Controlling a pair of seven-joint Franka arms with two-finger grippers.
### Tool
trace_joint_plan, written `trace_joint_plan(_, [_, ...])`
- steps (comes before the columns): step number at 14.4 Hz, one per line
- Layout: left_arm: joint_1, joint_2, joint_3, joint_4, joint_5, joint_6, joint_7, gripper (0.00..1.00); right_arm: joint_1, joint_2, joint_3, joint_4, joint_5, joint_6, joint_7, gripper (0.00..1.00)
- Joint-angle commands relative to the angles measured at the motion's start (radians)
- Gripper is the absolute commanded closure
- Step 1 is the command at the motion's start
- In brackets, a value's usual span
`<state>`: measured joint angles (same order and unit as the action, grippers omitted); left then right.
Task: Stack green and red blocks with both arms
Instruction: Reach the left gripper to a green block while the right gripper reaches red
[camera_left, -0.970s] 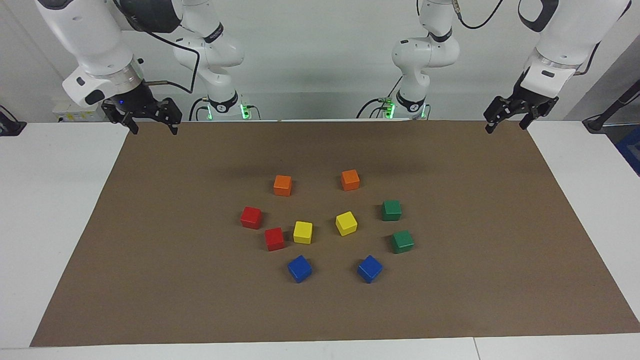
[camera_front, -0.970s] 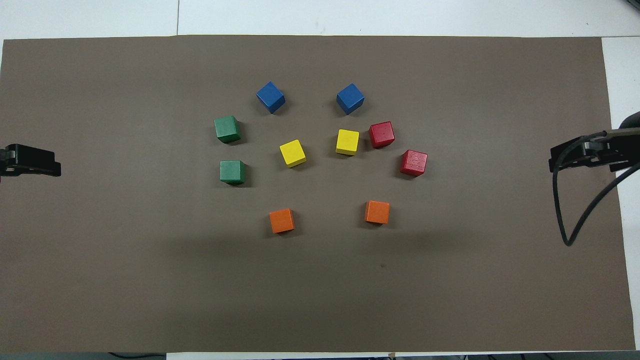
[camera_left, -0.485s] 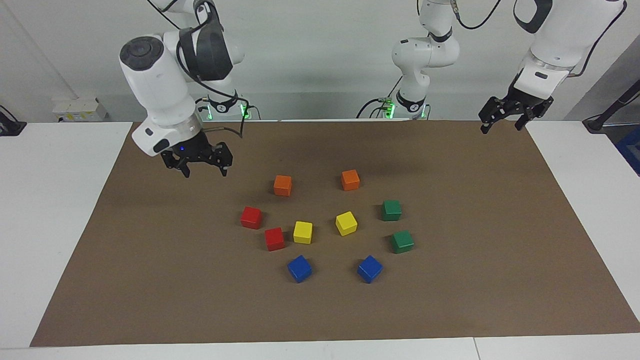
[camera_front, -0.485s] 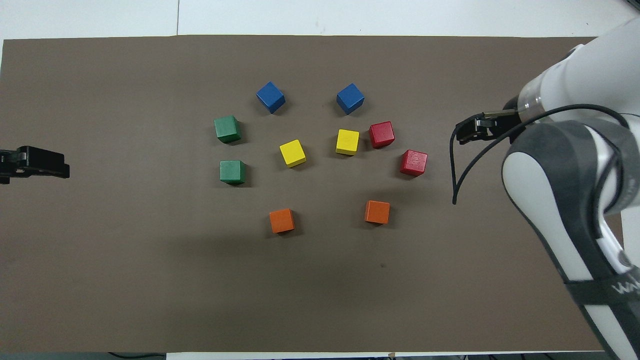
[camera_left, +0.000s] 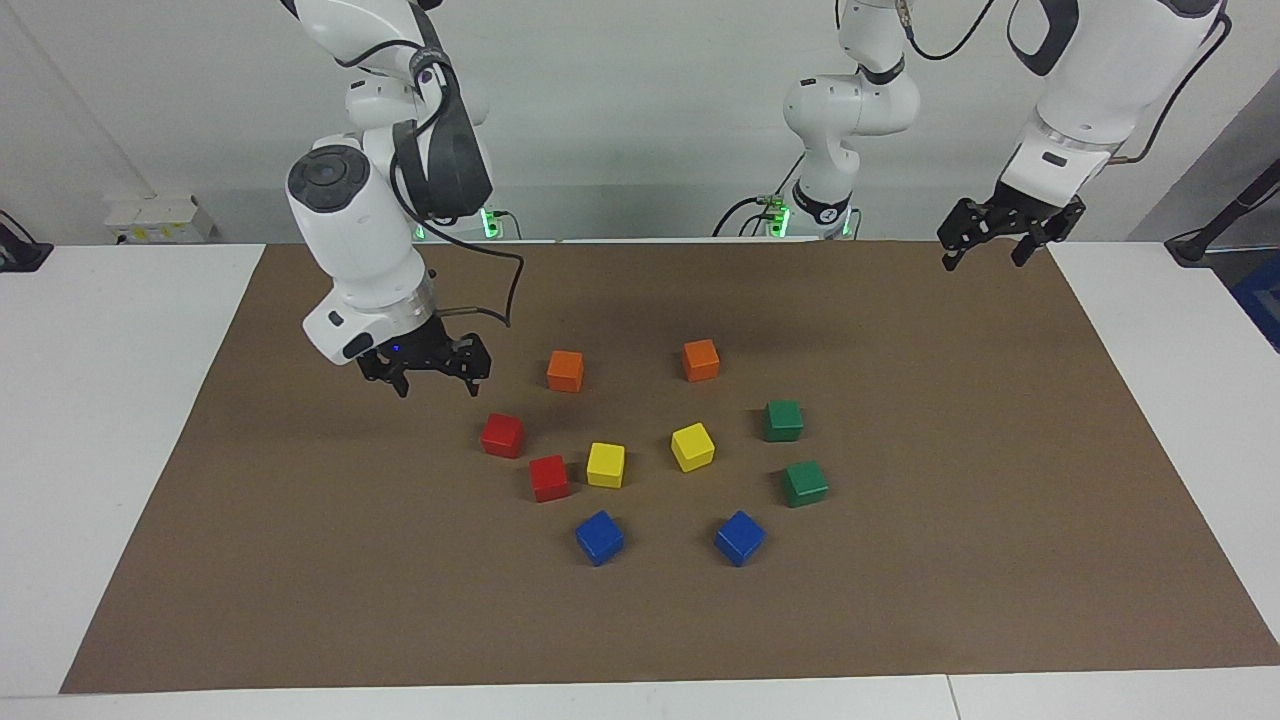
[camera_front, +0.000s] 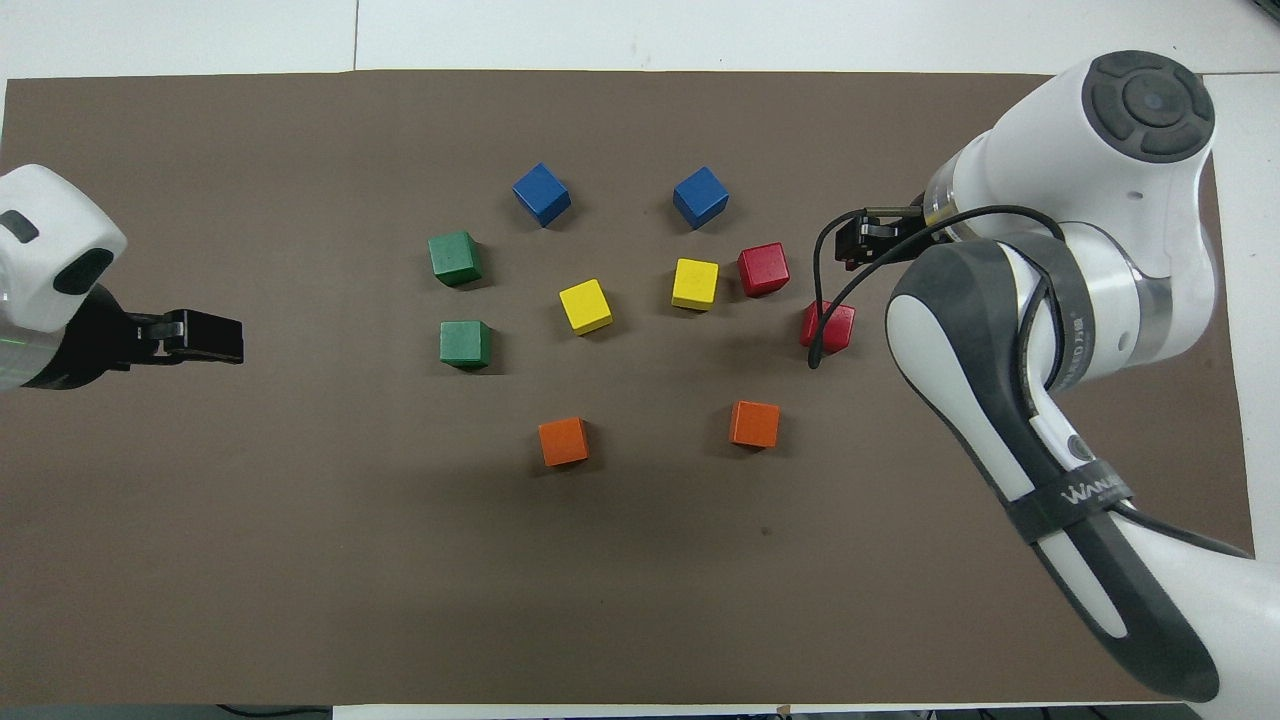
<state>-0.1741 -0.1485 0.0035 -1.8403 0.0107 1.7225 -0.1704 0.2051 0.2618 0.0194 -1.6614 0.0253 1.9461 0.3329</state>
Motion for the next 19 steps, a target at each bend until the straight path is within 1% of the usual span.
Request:
trace_joint_plan(1, [-0.045, -0.077, 0.012, -0.114, -0.001, 0.066, -0.037, 0.0, 0.007, 0.03, 0.001, 0.006, 0.002, 0.027, 0.046, 0.09])
trace_joint_plan(3, [-0.051, -0.086, 0.01, -0.135, -0.005, 0.074, -0.038, 0.0, 0.019, 0.042, 0.001, -0.001, 0.002, 0.06, 0.066, 0.09])
trace_joint_plan(5, [-0.053, -0.114, 0.01, -0.198, -0.047, 0.149, -0.053, 0.0, 0.036, 0.071, 0.001, -0.003, 0.002, 0.114, 0.11, 0.11])
trace_joint_plan(6, [-0.067, -0.115, 0.01, -0.226, -0.055, 0.185, -0.082, 0.0, 0.052, 0.088, 0.001, 0.0, 0.002, 0.123, 0.13, 0.11])
trace_joint_plan(7, [-0.105, -0.102, 0.012, -0.238, -0.055, 0.212, -0.099, 0.0, 0.056, 0.094, 0.001, -0.001, 0.002, 0.142, 0.15, 0.12])
trace_joint_plan(10, [-0.143, -0.033, 0.01, -0.244, -0.064, 0.268, -0.098, 0.0, 0.056, 0.119, 0.001, -0.003, 0.002, 0.151, 0.155, 0.12])
trace_joint_plan(13, [-0.202, 0.085, 0.012, -0.232, -0.069, 0.328, -0.106, 0.0, 0.054, 0.139, 0.001, -0.02, 0.001, 0.189, 0.156, 0.13])
trace_joint_plan(15, [-0.206, 0.142, 0.01, -0.217, -0.069, 0.37, -0.106, 0.0, 0.054, 0.139, 0.001, -0.021, 0.001, 0.185, 0.156, 0.13])
trace_joint_plan(16, [-0.208, 0.182, 0.01, -0.194, -0.071, 0.38, -0.104, 0.0, 0.05, 0.137, 0.001, -0.029, 0.001, 0.186, 0.156, 0.13])
trace_joint_plan(19, [-0.212, 0.262, 0.012, -0.163, -0.115, 0.436, -0.11, 0.0, 0.042, 0.134, 0.001, -0.035, 0.001, 0.183, 0.156, 0.12])
